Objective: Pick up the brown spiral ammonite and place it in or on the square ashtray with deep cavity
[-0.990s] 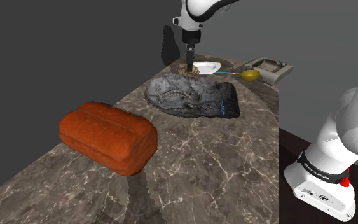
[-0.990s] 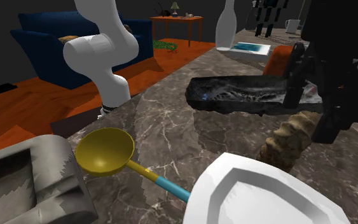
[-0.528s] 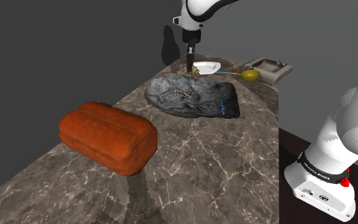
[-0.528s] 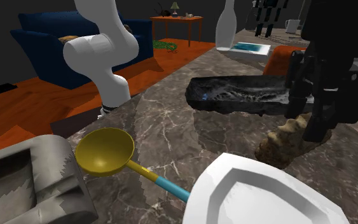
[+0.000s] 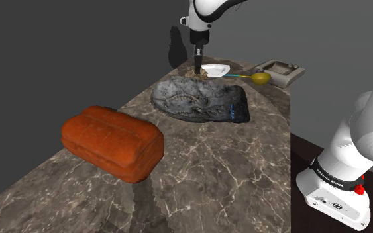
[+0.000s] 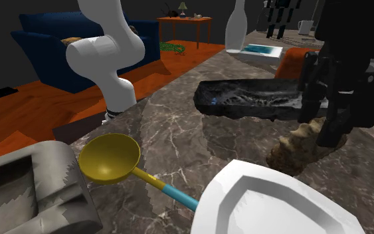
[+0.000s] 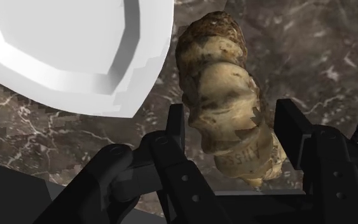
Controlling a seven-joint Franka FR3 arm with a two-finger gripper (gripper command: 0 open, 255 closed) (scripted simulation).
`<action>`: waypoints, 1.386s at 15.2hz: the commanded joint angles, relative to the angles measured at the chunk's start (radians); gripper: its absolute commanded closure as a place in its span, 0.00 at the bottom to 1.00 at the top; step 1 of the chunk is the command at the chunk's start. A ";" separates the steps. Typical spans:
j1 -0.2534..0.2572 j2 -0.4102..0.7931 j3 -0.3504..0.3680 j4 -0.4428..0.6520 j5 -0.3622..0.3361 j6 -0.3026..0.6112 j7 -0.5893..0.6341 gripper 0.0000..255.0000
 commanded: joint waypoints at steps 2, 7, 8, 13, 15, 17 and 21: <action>0.001 -0.005 0.001 0.027 0.001 -0.033 -0.002 1.00; 0.001 -0.010 0.001 0.087 0.002 -0.099 -0.005 1.00; 0.001 -0.011 0.001 0.100 0.002 -0.112 -0.006 1.00; 0.001 -0.010 0.001 0.168 0.003 -0.179 -0.010 1.00; 0.001 -0.008 0.001 0.197 0.004 -0.207 -0.012 1.00; 0.002 -0.005 0.001 0.228 0.004 -0.234 -0.013 1.00; 0.002 0.004 0.001 0.293 0.005 -0.291 -0.017 1.00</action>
